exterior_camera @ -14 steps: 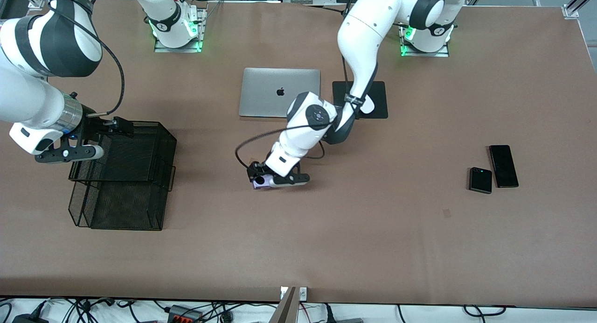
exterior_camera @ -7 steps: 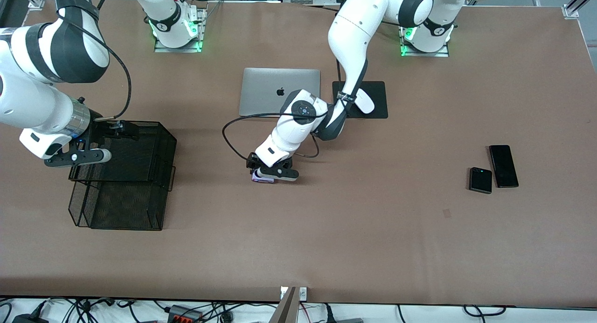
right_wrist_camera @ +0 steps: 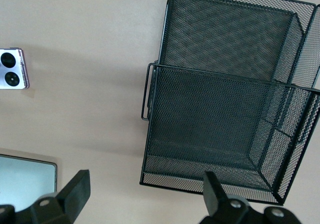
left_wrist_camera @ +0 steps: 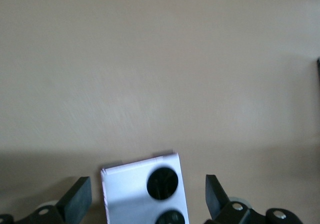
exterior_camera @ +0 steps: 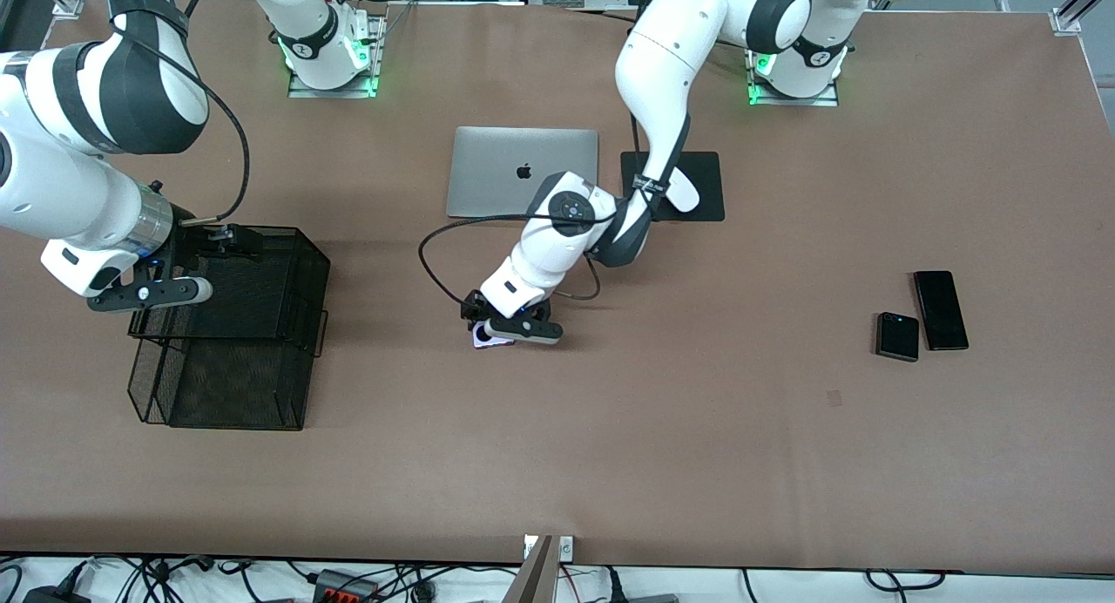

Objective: Place phones with both arms
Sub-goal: 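Grasp the white phone with the right gripper, the flip phone with the left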

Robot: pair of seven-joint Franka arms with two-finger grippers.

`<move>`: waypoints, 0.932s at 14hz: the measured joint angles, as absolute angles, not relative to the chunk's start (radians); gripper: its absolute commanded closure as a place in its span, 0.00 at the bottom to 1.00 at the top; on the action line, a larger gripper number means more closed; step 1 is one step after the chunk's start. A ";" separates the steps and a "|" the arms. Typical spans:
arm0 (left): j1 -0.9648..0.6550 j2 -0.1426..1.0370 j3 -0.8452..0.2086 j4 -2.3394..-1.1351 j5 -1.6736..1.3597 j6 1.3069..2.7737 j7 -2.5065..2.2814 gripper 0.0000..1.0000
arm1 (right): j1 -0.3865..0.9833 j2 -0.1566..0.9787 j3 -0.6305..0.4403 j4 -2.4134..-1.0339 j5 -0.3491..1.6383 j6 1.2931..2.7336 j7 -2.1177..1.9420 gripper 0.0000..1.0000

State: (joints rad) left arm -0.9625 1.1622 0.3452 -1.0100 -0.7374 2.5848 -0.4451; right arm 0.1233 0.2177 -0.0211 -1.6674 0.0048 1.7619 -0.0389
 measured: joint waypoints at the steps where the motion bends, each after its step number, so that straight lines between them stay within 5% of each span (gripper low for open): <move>1: -0.924 1.137 0.316 -1.018 -0.698 2.584 -0.447 0.00 | 0.125 0.218 -0.021 -1.666 0.005 1.767 -0.039 0.00; 5: -0.664 0.906 0.112 -1.220 -0.443 2.561 -0.445 0.00 | 0.168 0.226 -0.019 -1.665 0.010 1.817 -0.039 0.00; 13: -0.279 0.561 0.083 -1.447 -0.302 2.070 0.119 0.00 | 0.386 0.409 -0.014 -1.648 0.011 2.039 -0.034 0.00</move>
State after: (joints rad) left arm -0.2792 0.5613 0.0834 -1.4468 -0.3017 2.0695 0.1192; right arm 0.3865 0.4093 -0.0141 -1.6477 0.0113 2.0393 -0.0337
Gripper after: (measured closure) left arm 0.000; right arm 0.000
